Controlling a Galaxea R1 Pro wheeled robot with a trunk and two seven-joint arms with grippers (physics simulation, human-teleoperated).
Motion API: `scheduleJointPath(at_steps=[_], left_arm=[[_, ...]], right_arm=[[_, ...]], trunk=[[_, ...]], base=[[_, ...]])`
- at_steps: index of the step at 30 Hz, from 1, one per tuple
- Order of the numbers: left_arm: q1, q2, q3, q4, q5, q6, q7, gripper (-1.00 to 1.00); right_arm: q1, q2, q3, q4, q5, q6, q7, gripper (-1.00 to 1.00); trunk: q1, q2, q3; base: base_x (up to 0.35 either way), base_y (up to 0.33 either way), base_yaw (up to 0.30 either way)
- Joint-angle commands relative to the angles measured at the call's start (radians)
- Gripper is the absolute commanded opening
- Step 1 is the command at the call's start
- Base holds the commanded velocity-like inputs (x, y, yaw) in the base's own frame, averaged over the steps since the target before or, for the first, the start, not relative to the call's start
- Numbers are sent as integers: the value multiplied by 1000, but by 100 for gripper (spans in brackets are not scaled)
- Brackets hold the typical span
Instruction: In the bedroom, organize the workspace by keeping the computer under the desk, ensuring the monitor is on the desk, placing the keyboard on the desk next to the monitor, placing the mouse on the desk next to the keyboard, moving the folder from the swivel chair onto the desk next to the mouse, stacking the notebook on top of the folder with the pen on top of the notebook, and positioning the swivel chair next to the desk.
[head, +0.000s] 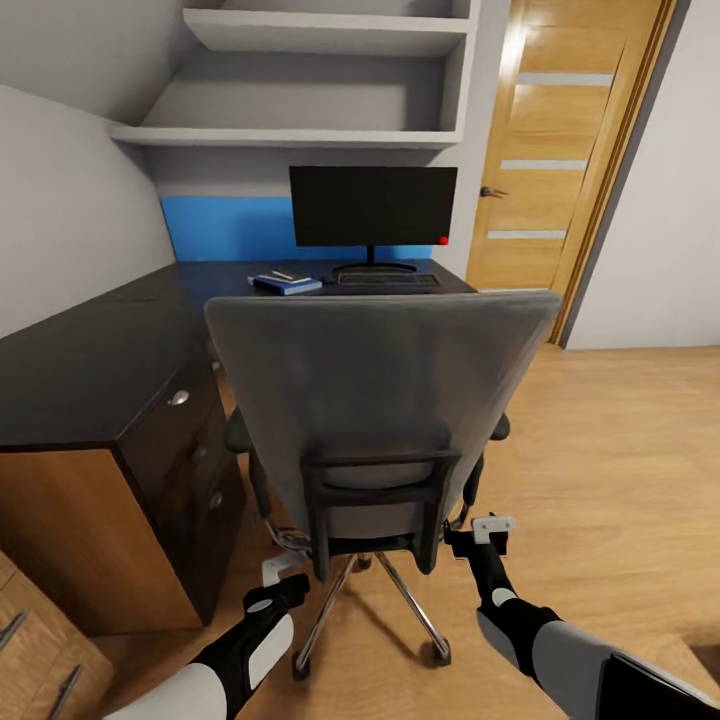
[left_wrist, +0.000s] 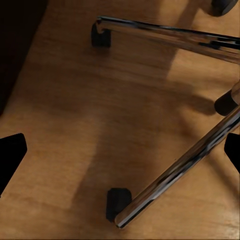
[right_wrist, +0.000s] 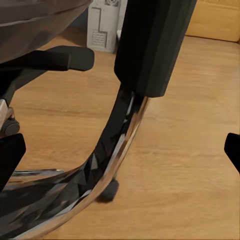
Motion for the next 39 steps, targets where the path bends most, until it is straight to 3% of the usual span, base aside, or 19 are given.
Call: scheduleJointPath(at_steps=[1,39], left_arm=[[-1,0,-13,-14,8,-3,3,100],[-1,0,-13,-14,9,-1,3,100]], right_arm=[[0,-1,26,-1,-12,8,-3,100],[0,0,26,3,-13,9,-4,100]], trunk=[[1,0,-1],[1,0,-1]], base=[[321,0,0],[321,0,21]])
